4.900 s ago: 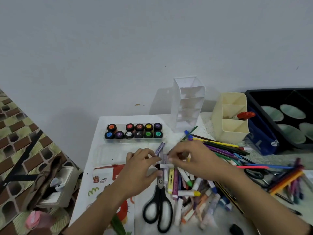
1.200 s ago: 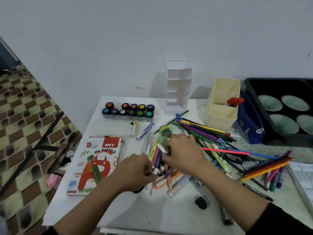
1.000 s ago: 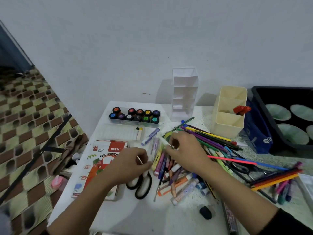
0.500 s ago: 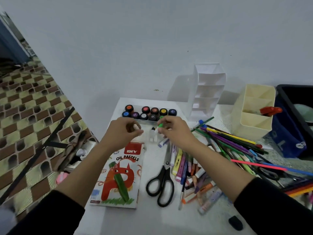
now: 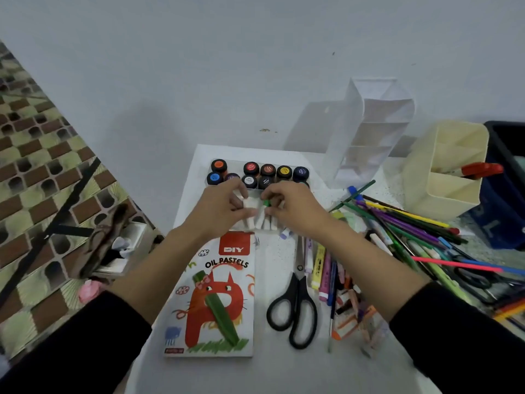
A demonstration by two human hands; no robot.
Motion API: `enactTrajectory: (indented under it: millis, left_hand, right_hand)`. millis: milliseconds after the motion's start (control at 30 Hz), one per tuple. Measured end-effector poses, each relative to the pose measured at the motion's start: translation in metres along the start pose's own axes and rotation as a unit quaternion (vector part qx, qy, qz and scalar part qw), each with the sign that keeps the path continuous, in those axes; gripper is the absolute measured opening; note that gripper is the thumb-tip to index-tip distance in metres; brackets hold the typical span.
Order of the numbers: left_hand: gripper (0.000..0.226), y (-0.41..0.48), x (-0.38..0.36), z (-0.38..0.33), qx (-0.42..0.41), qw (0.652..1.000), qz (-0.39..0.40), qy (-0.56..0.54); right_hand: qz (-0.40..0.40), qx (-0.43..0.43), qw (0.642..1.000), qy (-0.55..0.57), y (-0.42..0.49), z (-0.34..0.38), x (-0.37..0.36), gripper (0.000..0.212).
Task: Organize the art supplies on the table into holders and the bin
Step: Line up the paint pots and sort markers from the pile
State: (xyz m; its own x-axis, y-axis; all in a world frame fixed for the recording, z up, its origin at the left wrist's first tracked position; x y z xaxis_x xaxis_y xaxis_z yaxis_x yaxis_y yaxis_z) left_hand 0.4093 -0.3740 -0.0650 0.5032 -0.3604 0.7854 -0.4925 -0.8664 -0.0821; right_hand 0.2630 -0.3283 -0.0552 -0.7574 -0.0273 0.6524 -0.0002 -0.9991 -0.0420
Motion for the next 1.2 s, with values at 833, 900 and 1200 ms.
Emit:
enactTrajectory:
  millis: [833,900,1200]
  left_hand:
    - [0.027,-0.011,-0.008,-0.004,-0.104,0.989,-0.059,0.086]
    - [0.024,-0.011,-0.009,-0.004,-0.113,0.985,-0.073,0.110]
    - [0.025,-0.008,-0.011,-0.012,-0.132,0.970,-0.056,0.197]
  right_hand:
    - [-0.044,0.113,0.985,-0.123,-0.015,0.004,-0.019,0.017]
    - [-0.040,0.105,0.986,-0.123,-0.013,0.002,-0.018,0.019]
    - [-0.026,0.105,0.985,-0.131,-0.012,0.002,-0.020,0.019]
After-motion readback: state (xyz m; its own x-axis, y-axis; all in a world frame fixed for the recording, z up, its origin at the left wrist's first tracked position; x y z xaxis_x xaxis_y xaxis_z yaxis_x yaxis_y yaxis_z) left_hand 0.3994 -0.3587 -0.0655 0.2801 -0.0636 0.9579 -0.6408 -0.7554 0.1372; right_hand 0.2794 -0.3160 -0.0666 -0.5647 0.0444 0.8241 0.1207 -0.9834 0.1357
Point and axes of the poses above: each hand's wrist, its own y-axis towards the middle knuckle, its own x-axis out of the back of the hand, z = x × y, the point moved 8 cm from there along y, towards the middle knuckle, and after that the axes turned 9 degrees about y, right-handed, at the moved point
